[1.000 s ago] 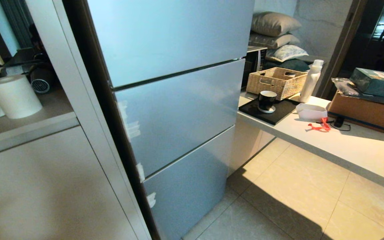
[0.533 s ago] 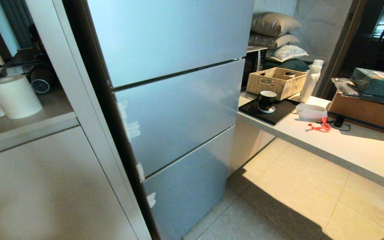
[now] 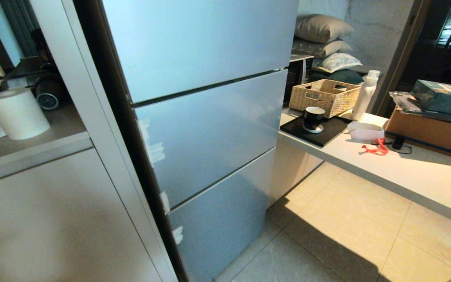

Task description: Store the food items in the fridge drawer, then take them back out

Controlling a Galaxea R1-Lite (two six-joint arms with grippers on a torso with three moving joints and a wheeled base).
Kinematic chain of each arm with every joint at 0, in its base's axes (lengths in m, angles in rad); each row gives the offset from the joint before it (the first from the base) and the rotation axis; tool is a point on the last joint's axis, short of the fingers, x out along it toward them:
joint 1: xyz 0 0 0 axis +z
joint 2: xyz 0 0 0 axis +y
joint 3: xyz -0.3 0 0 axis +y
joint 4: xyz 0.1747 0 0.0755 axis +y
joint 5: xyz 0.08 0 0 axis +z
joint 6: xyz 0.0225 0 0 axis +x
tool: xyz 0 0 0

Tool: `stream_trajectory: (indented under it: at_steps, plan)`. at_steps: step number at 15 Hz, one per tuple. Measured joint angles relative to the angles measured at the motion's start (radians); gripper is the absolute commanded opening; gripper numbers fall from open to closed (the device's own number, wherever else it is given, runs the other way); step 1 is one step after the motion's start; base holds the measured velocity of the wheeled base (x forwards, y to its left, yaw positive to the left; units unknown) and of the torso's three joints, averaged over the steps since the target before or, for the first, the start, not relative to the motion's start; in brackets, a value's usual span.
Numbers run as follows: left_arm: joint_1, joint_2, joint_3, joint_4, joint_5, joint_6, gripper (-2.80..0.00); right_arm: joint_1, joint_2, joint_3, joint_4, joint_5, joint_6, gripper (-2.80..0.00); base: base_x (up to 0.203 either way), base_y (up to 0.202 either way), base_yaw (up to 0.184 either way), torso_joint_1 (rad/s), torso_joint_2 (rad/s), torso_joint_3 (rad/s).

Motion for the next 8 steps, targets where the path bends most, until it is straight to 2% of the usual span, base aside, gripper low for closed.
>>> stream_trajectory:
  at_steps: [8]
  plan:
    - [0.000,0.000,0.001,0.000,0.000,0.000,-2.80,0.001,-0.022,0.002,0.000,0.000,0.013,-2.80,0.000,0.000,0.000,0.000,0.00,0.000]
